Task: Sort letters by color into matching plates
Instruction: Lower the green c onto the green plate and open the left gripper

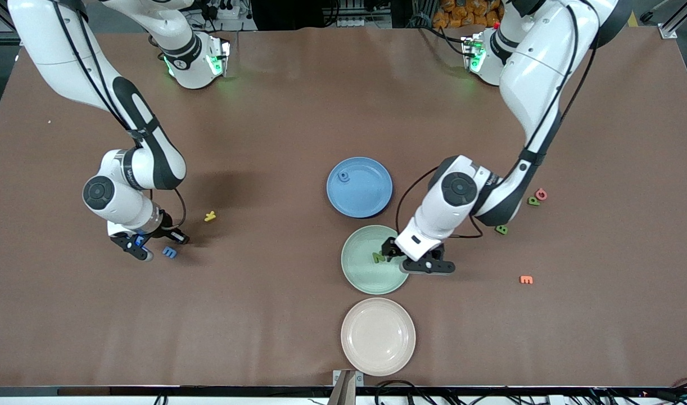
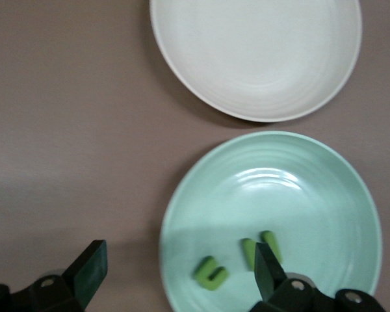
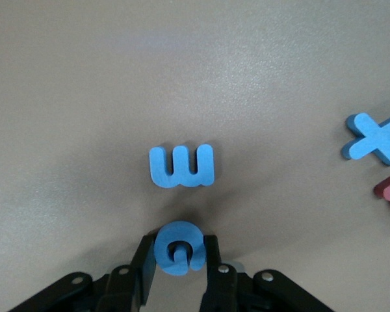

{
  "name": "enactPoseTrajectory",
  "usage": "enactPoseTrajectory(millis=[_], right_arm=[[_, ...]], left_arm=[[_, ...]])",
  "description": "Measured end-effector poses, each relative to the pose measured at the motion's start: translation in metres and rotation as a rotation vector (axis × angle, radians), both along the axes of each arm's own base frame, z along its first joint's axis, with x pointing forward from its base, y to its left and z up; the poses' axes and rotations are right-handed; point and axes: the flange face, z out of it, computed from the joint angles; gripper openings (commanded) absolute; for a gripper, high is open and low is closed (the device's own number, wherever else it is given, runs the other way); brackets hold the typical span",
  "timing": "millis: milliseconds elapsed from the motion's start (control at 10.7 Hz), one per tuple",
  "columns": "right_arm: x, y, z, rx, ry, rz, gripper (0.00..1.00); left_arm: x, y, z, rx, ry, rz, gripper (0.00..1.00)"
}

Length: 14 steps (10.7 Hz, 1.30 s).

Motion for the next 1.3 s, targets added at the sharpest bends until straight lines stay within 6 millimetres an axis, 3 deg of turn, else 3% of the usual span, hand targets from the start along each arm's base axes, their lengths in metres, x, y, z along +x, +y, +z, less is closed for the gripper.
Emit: enactPoseTrajectory(millis=[279,559,1025,1304], right_arm=[[0.0,0.0,0.0,0.0,0.0,0.001,0.18],[0.004,0.014,0.002,0.001,-0.007,0.04,0.18],[0.012,0.064,0.015,-0.001,0.013,0.135,0.2],[0.004,0.127,0.02,-0.006,0.0,0.234,0.2]], left_arm=[[0.011,0.054,0.023,0.113,0.062,-0.1,1.0],[-0.01,0.114,0.038,0.204,0.106,-0.251,1.0],[-0.054,0.158,0.005,0.271,0.145,-0.388,1.0],[-0.072,0.193,-0.027,0.261,0.128,-0.421,1.0]])
